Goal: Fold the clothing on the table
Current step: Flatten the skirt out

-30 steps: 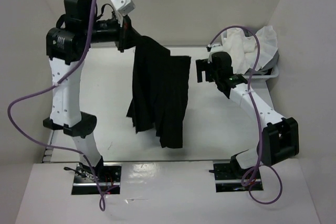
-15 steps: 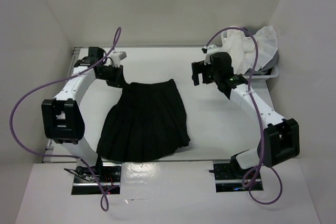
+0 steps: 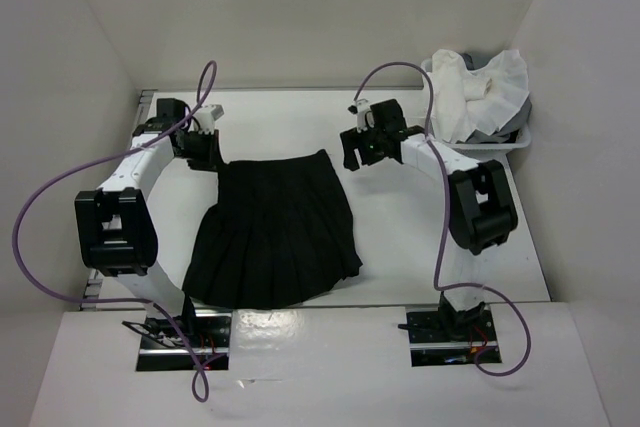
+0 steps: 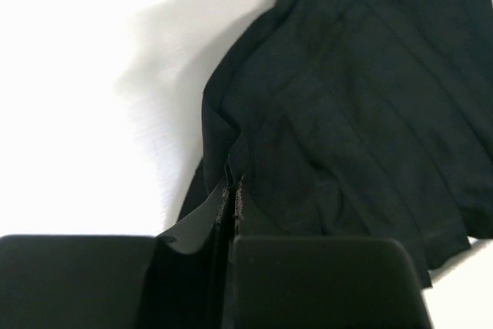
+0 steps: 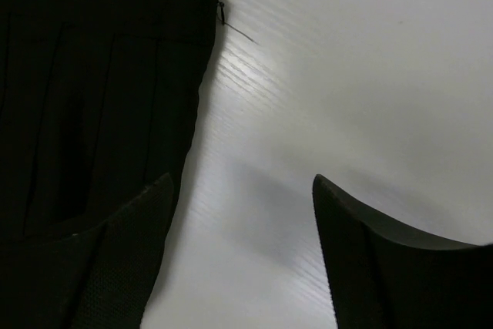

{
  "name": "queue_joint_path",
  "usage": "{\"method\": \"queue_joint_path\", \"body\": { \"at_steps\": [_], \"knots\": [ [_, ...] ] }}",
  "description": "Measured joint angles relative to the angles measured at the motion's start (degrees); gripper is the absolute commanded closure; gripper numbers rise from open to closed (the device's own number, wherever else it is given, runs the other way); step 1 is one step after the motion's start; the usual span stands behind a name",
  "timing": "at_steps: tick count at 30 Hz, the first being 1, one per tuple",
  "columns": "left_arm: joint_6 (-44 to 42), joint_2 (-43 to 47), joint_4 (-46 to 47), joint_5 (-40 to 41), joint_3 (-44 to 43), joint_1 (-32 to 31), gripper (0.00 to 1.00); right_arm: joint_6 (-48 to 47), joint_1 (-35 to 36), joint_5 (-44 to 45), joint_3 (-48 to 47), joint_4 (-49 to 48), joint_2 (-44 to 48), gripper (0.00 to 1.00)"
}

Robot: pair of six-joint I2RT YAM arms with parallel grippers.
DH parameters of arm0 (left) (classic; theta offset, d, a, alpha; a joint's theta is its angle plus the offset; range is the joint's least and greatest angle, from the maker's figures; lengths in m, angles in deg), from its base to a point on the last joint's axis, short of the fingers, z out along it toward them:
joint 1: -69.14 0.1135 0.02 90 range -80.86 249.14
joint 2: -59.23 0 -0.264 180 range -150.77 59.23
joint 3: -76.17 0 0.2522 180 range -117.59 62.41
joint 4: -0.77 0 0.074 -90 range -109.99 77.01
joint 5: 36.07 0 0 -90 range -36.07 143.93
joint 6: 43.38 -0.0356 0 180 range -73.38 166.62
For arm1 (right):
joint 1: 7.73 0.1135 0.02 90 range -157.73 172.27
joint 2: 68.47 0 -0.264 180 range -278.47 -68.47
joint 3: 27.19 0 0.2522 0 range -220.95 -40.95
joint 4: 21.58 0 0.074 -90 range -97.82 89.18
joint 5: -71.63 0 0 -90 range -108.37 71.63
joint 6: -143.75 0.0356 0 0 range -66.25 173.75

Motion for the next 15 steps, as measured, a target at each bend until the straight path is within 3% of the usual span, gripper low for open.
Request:
{"method": "queue_joint_path", "body": {
  "at_steps": [11,15],
  "knots": [
    [1.16,-1.03,1.68,2.25,0.04,0.02,1.0,-3.76,0.37,-14.45,-9.64,0.63,-10.43,0.49],
    [1.11,-1.44,1.84,2.01,0.11,0.02,1.0,-4.59,0.37,-18.47,-12.74,1.05,-14.51,0.51]
  ]
}}
